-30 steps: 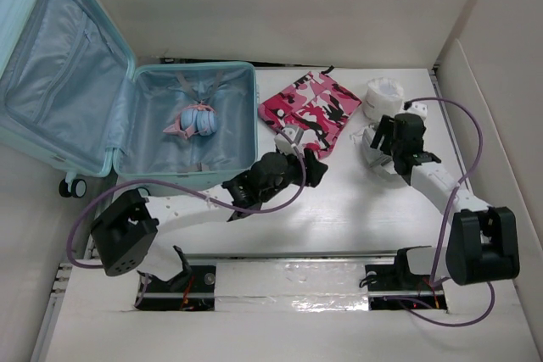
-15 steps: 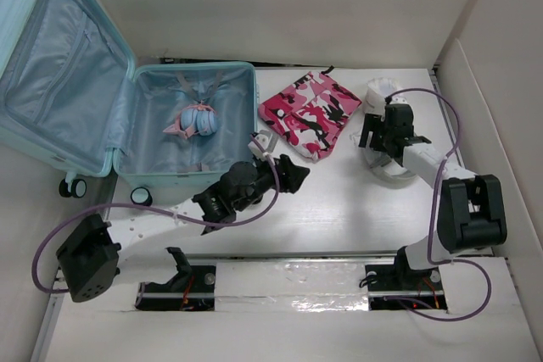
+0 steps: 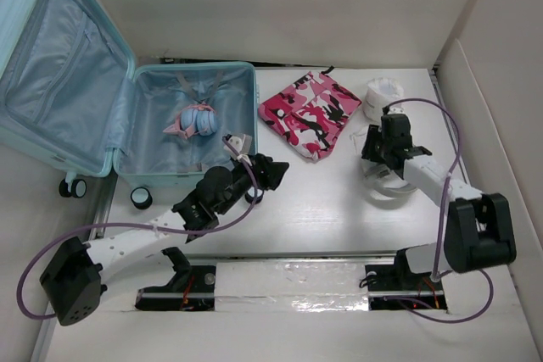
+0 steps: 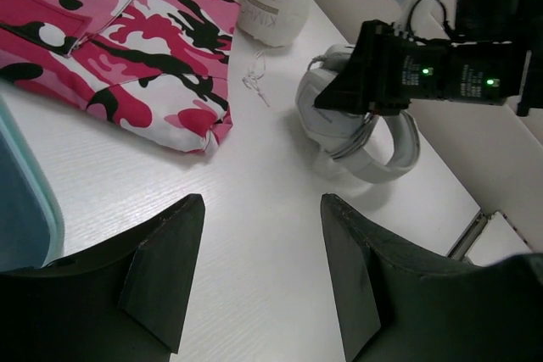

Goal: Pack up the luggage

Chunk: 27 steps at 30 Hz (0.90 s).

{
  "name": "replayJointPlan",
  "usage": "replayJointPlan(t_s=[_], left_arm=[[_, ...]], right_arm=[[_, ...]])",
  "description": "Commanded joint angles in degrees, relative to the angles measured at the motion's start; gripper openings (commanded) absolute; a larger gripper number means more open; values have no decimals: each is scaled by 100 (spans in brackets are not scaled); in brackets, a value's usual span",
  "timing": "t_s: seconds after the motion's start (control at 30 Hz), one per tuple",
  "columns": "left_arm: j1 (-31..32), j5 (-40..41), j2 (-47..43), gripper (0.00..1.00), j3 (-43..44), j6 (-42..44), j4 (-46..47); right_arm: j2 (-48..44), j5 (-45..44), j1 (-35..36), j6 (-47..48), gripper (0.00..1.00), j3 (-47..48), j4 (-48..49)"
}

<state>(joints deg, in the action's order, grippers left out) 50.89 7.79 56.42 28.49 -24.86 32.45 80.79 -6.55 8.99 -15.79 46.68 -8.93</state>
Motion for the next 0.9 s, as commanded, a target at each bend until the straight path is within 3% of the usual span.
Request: replayJointPlan(t_s=[0.0,0.2,0.33,0.53,0.63,0.87], left_arm=[[-97,56,-386,54,-212,61,412],[-97,266,-1483,53,-658,-62,613],[-97,1045,-3255,52,-959,-54,422],[140,2084,-4857,46,-1381,-72,113],[263,2348,-5097,45,-1434,34,8],[263,2560,-5071,44,-1399,69,-107]], right_arm=[[-939,-514,103,-38,26,149,6],[-1769,-716,1092,129,23,770,-362],[-1409,-717,2157,374,23,1887,-584],[434,521,3353,857,23,3854,49],[1498,1198,3697,973,23,5338,487],[3854,2473,3820,455,24,7635,770]])
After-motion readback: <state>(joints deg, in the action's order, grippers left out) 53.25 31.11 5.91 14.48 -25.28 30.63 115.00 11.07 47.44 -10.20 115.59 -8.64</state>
